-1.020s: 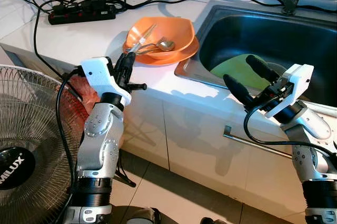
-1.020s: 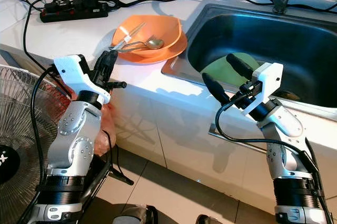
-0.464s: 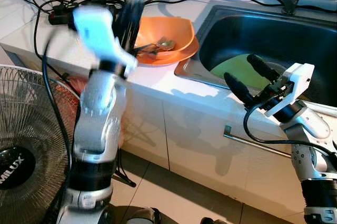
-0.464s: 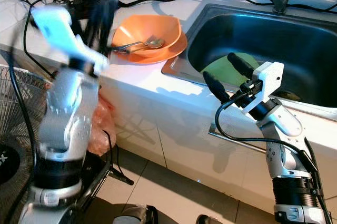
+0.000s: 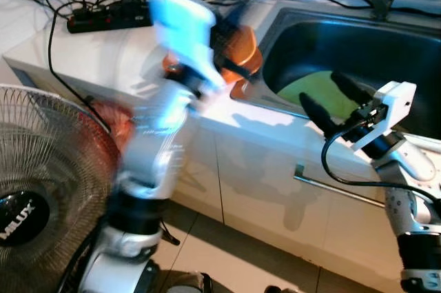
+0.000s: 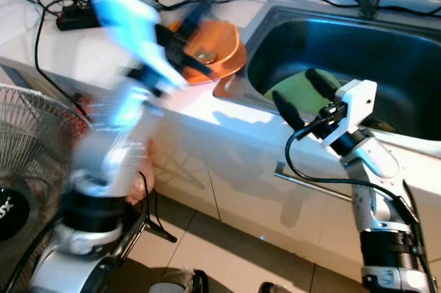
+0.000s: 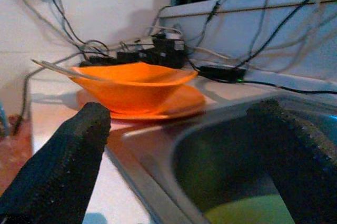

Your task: Kitchen organization

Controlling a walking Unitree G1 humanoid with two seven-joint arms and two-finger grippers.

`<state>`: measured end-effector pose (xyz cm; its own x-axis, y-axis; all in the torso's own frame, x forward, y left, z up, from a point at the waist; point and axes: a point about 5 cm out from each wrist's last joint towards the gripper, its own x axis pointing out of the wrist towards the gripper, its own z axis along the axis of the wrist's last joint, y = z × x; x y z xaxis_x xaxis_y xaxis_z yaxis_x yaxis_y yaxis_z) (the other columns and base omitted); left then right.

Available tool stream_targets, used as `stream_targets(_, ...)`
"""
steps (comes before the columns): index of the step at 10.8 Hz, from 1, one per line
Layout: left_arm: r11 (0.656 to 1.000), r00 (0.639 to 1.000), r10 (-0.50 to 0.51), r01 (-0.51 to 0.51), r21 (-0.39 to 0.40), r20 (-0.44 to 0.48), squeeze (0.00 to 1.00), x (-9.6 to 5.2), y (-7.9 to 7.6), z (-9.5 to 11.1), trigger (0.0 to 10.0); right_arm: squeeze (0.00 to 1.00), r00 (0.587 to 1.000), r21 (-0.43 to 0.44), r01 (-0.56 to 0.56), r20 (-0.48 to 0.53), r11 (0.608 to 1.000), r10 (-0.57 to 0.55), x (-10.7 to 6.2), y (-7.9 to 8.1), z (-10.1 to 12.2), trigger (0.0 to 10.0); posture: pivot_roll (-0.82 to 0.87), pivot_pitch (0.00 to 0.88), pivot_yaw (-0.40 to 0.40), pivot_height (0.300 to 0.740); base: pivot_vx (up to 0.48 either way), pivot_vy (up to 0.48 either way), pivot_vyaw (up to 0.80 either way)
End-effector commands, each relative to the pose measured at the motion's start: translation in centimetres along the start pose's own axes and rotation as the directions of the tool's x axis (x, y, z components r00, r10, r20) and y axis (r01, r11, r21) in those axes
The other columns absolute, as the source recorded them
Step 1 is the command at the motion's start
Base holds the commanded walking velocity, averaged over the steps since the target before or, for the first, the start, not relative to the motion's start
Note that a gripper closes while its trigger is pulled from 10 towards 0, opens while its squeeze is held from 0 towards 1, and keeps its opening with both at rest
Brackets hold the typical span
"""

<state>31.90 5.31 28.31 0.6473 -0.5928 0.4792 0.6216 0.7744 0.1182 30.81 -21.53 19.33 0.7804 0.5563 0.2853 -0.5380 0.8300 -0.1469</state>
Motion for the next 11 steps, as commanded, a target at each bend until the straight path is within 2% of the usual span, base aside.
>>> stream_targets(1, 0.999, 0.999, -0.044, 0.044, -0.004, -0.020, 0.00, 0.5, 0.0, -0.4, 10.0, 0.00, 1.000, -0.037, 0.024, 0.014, 0.999, -0.024, -0.4, -0.6, 0.7, 10.0, 0.04, 0.104, 0.113, 0.740, 0.000, 0.000, 0.00)
stream_targets(3, 0.997, 0.996, -0.069, 0.068, -0.020, -0.057, 0.00, 1.1, 0.8, -1.3, 10.0, 0.00, 0.999, -0.057, 0.048, 0.003, 0.997, -0.048, -1.6, -1.3, 1.2, 10.0, 0.02, 0.107, 0.127, 0.740, 0.000, 0.000, 0.00)
stream_targets(6, 0.996, 0.992, -0.079, 0.075, -0.048, -0.095, 0.00, 2.1, 2.0, -2.6, 10.0, 0.00, 1.000, -0.077, 0.022, -0.020, 0.997, -0.023, -2.6, -1.4, 1.5, 10.0, 0.00, 0.111, 0.139, 0.740, 0.000, 0.000, 0.00)
stream_targets(9, 0.986, 0.969, -0.157, 0.144, -0.083, -0.190, 0.00, 3.4, 1.7, -4.8, 10.0, 0.00, 0.997, -0.100, 0.044, -0.062, 0.994, -0.051, -3.6, -2.0, 1.5, 10.0, -0.02, 0.127, 0.143, 0.740, 0.000, 0.000, 0.00)
stream_targets(11, 0.980, 0.963, -0.182, 0.162, -0.112, -0.201, 0.00, 4.3, 1.0, -5.4, 10.0, 0.00, 0.997, -0.100, 0.043, -0.064, 0.994, -0.049, -3.8, -1.9, 1.7, 10.0, -0.03, 0.138, 0.145, 0.740, 0.000, 0.000, 0.00)
